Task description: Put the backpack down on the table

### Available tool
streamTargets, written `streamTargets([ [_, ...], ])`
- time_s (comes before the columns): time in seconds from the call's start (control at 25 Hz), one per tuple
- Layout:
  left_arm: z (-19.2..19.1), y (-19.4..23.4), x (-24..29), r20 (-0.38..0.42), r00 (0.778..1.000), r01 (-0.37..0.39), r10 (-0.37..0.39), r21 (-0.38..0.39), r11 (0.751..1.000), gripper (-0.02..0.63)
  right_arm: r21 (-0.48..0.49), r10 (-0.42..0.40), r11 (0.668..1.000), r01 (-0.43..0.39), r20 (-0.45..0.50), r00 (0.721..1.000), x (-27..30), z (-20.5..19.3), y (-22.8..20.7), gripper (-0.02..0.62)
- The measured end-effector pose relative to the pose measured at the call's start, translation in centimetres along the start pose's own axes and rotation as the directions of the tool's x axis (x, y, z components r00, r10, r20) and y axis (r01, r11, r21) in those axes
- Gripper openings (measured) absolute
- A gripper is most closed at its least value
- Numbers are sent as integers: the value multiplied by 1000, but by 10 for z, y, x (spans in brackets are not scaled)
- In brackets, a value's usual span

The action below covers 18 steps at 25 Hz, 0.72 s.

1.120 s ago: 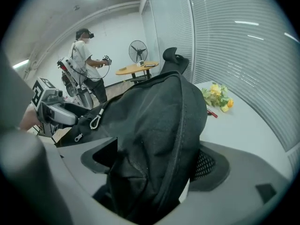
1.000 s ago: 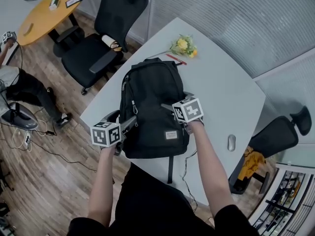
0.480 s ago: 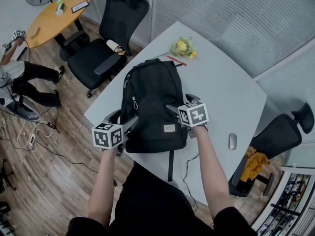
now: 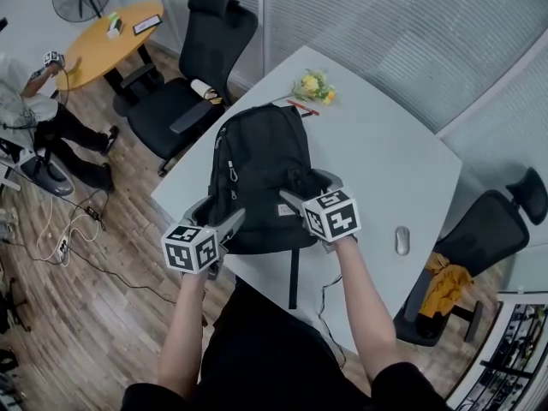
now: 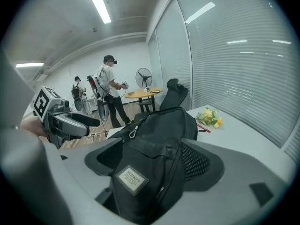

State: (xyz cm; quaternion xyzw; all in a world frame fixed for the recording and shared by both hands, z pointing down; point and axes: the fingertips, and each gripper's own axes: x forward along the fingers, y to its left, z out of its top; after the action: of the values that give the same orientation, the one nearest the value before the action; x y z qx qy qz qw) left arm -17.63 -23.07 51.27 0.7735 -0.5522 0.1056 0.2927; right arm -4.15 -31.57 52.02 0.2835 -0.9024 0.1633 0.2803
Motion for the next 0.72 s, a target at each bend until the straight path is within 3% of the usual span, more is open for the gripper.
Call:
streamTargets([
  [0.28, 13, -36, -37, 99, 995, -11, 6, 44, 999, 320, -37, 49, 998, -46, 95, 994, -37, 8, 36, 331],
  [0.72, 42, -78, -86, 236, 972, -48, 13, 145, 988, 144, -71, 101, 994, -86, 243, 965, -89, 28, 78, 195],
])
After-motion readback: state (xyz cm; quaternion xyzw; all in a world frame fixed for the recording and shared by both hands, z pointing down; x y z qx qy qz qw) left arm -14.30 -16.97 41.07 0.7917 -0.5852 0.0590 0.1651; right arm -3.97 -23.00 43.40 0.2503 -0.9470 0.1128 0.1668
